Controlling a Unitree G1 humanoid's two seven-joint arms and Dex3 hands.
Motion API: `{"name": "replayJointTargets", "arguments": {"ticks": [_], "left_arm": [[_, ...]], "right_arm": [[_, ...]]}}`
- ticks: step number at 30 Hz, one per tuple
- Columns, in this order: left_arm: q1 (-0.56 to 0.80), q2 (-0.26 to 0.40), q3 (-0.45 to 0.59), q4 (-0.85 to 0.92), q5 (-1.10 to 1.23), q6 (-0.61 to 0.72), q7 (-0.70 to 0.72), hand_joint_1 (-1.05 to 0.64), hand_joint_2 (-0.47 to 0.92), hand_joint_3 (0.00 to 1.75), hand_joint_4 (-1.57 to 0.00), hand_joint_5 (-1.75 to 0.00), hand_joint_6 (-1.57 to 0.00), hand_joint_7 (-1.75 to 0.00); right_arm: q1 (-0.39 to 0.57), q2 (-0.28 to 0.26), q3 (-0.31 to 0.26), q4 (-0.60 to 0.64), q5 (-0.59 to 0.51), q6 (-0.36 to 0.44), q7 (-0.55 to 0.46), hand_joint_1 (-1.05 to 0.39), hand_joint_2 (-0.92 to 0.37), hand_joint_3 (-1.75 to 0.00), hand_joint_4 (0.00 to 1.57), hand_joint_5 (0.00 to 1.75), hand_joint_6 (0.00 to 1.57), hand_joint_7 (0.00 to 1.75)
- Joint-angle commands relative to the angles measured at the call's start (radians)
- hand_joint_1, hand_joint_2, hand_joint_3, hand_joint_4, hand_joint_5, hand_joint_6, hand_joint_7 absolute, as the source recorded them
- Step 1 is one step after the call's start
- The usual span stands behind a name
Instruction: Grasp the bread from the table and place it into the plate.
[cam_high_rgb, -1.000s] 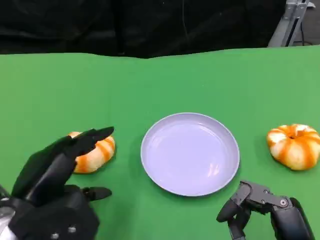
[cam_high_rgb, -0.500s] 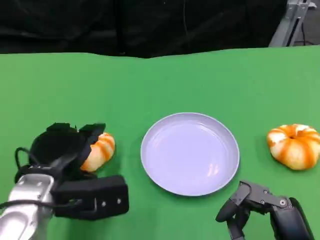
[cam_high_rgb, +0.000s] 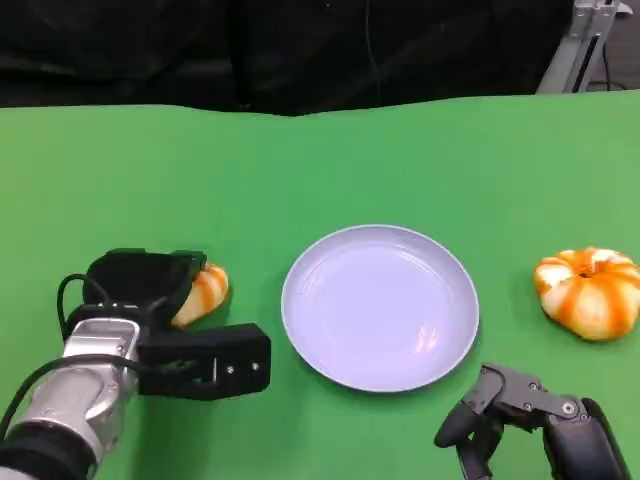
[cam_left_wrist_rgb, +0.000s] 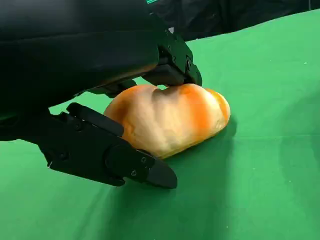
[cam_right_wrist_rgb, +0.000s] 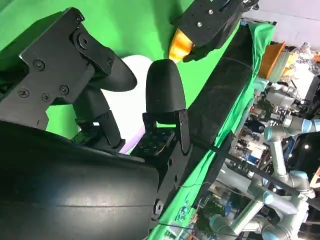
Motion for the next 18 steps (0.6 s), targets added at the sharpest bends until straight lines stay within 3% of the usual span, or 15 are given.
{"name": "replayJointTargets", "arguments": {"ticks": [1, 2, 3, 4, 5, 8, 18], "left_arm": [[-0.007, 0.009, -0.022, 0.032, -0.027, -0.004, 0.009, -0.41, 0.92, 0.03, -0.54, -0.39, -0.45, -0.02], [0.012, 0.027, -0.018, 0.020, -0.034, -0.089, 0.123, -0.41, 0.92, 0.03, -0.54, -0.39, -0.45, -0.02], [0.024, 0.042, -0.017, 0.013, -0.040, -0.155, 0.211, -0.30, 0.88, 0.03, -0.72, -1.19, -0.64, -0.94], [0.031, 0.051, -0.017, 0.014, -0.045, -0.204, 0.276, -0.25, 0.86, 0.03, -0.80, -1.52, -0.67, -1.42], [0.033, 0.057, -0.019, 0.021, -0.048, -0.234, 0.315, -0.23, 0.86, 0.03, -0.82, -1.63, -0.67, -1.58], [0.023, 0.058, -0.024, 0.051, -0.049, -0.262, 0.346, -0.21, 0.85, 0.03, -0.85, -1.73, -0.68, -1.73], [0.014, 0.056, -0.027, 0.076, -0.049, -0.278, 0.364, -0.21, 0.85, 0.03, -0.85, -1.75, -0.68, -1.75]], "right_arm": [[0.003, -0.005, -0.006, -0.012, 0.013, -0.004, -0.001, -0.04, -0.32, -1.32, 0.85, 1.66, 0.85, 1.27], [0.004, -0.004, -0.005, -0.012, 0.009, -0.008, -0.004, -0.04, -0.32, -1.32, 0.85, 1.66, 0.85, 1.27], [0.004, -0.004, -0.004, -0.012, 0.005, -0.011, -0.006, -0.05, -0.32, -1.32, 0.84, 1.65, 0.85, 1.27], [0.004, -0.003, -0.003, -0.012, 0.003, -0.013, -0.007, -0.05, -0.32, -1.32, 0.83, 1.64, 0.85, 1.27], [0.004, -0.003, -0.002, -0.012, 0.002, -0.013, -0.008, -0.05, -0.31, -1.32, 0.83, 1.63, 0.85, 1.27], [0.004, -0.004, -0.002, -0.012, 0.002, -0.013, -0.008, -0.05, -0.31, -1.33, 0.84, 1.63, 0.85, 1.27], [0.004, -0.004, -0.002, -0.012, 0.002, -0.013, -0.009, -0.05, -0.31, -1.33, 0.84, 1.62, 0.85, 1.27]]}}
